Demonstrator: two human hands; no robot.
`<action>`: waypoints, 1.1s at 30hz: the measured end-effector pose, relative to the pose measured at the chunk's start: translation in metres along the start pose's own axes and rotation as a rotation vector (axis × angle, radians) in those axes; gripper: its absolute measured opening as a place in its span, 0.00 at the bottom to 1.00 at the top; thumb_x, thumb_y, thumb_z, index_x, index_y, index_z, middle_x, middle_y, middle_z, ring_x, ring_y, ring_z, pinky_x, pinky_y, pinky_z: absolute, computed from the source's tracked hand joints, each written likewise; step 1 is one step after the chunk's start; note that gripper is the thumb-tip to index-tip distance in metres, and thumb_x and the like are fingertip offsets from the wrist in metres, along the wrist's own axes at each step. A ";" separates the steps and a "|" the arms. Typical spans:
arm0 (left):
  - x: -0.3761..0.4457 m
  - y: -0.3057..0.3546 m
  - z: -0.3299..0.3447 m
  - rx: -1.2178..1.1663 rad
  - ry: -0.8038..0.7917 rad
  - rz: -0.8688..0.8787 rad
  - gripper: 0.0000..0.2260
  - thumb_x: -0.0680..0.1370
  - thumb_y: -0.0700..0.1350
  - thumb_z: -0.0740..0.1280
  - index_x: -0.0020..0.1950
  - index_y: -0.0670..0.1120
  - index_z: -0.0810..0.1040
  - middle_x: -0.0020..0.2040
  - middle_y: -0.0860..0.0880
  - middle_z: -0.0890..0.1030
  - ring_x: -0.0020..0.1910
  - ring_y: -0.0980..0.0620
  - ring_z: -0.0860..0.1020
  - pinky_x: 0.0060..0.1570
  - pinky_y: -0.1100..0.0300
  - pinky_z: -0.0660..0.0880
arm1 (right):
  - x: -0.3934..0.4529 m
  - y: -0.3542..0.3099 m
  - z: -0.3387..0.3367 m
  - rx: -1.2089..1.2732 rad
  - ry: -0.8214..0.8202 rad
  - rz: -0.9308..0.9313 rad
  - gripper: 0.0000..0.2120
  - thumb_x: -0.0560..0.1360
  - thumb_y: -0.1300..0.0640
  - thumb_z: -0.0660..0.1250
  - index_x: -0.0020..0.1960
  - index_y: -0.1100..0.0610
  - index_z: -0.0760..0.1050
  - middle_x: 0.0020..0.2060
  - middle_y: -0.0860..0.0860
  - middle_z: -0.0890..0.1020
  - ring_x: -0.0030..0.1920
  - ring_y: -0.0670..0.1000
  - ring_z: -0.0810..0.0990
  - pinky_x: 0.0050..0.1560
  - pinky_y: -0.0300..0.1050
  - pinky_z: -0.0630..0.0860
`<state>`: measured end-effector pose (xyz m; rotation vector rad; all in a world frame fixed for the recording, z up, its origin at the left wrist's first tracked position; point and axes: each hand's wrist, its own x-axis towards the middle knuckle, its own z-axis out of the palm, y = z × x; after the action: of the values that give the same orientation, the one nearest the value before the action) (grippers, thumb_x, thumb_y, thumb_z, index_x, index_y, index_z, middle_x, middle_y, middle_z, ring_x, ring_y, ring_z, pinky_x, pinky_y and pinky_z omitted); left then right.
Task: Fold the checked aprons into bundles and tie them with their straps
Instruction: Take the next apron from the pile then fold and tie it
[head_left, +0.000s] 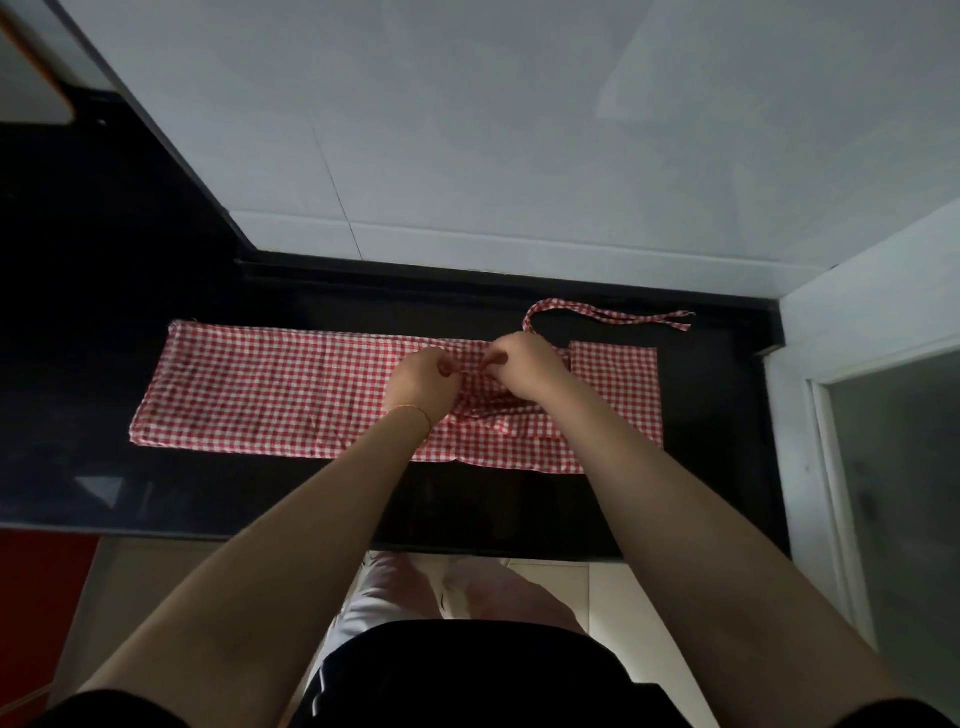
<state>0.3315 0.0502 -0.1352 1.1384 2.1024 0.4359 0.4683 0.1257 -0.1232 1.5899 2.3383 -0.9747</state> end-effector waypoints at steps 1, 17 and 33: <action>0.000 0.002 0.002 0.082 0.007 0.010 0.08 0.78 0.45 0.65 0.56 0.47 0.80 0.55 0.49 0.79 0.51 0.50 0.77 0.52 0.53 0.77 | -0.003 0.003 -0.003 0.044 0.053 -0.002 0.10 0.80 0.58 0.64 0.59 0.54 0.81 0.56 0.50 0.83 0.55 0.51 0.81 0.57 0.46 0.77; -0.022 -0.001 0.064 0.760 -0.054 0.586 0.29 0.82 0.62 0.46 0.80 0.51 0.52 0.80 0.44 0.55 0.80 0.43 0.51 0.76 0.39 0.43 | -0.074 0.119 0.061 -0.195 0.492 0.308 0.25 0.83 0.49 0.53 0.79 0.53 0.58 0.78 0.56 0.60 0.78 0.58 0.56 0.77 0.58 0.57; -0.005 -0.001 0.043 0.846 0.080 0.510 0.11 0.84 0.49 0.55 0.53 0.48 0.75 0.47 0.50 0.82 0.45 0.48 0.80 0.54 0.49 0.70 | -0.081 0.143 0.065 -0.277 0.399 0.260 0.30 0.82 0.42 0.41 0.81 0.53 0.48 0.80 0.55 0.52 0.80 0.57 0.49 0.78 0.59 0.50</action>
<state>0.3633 0.0437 -0.1637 2.1836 2.0864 -0.2411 0.6132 0.0566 -0.1969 2.0438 2.2811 -0.2833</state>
